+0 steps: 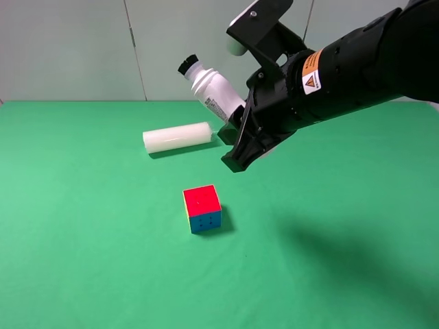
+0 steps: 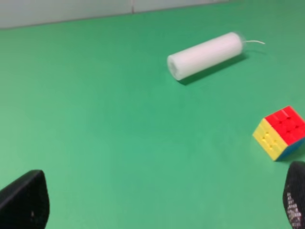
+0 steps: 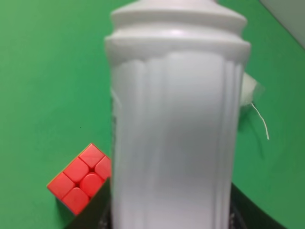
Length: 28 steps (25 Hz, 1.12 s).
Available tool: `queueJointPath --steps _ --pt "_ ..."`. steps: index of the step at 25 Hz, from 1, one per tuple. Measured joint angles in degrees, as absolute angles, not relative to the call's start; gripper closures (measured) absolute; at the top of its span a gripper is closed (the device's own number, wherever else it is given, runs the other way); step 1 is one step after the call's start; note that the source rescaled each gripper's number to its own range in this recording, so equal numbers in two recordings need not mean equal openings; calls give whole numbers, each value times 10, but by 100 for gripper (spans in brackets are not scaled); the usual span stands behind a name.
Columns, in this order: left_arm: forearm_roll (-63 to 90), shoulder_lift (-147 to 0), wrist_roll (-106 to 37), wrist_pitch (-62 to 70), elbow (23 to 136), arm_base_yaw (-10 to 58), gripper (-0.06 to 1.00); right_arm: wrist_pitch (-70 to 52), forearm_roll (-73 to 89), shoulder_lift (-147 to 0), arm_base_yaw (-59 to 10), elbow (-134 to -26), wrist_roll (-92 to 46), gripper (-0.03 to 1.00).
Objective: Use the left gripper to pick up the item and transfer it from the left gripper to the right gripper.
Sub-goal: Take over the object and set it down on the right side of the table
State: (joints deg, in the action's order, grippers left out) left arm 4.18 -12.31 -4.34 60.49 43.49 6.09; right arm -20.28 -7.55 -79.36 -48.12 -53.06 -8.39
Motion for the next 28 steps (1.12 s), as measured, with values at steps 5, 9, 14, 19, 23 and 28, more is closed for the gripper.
queueJointPath --steps 5,9,14,19,23,28 --pt "21 -38 -18 616 380 61 -3 -203 -76 -794 -481 -531 -82 97" --pt "0 -3 18 639 343 61 -3 -203 -76 -794 -481 -531 -82 97" --pt "-19 2 30 638 302 61 -3 -203 -76 -794 -481 -531 -76 97" --pt "-19 2 31 614 281 61 -3 -203 -76 -794 -481 -531 -68 97" --pt "-19 2 31 607 280 61 -3 -204 -75 -794 -481 -531 -67 97" --pt "-19 2 31 607 280 61 -3 -218 -75 -794 -481 -531 -67 97"
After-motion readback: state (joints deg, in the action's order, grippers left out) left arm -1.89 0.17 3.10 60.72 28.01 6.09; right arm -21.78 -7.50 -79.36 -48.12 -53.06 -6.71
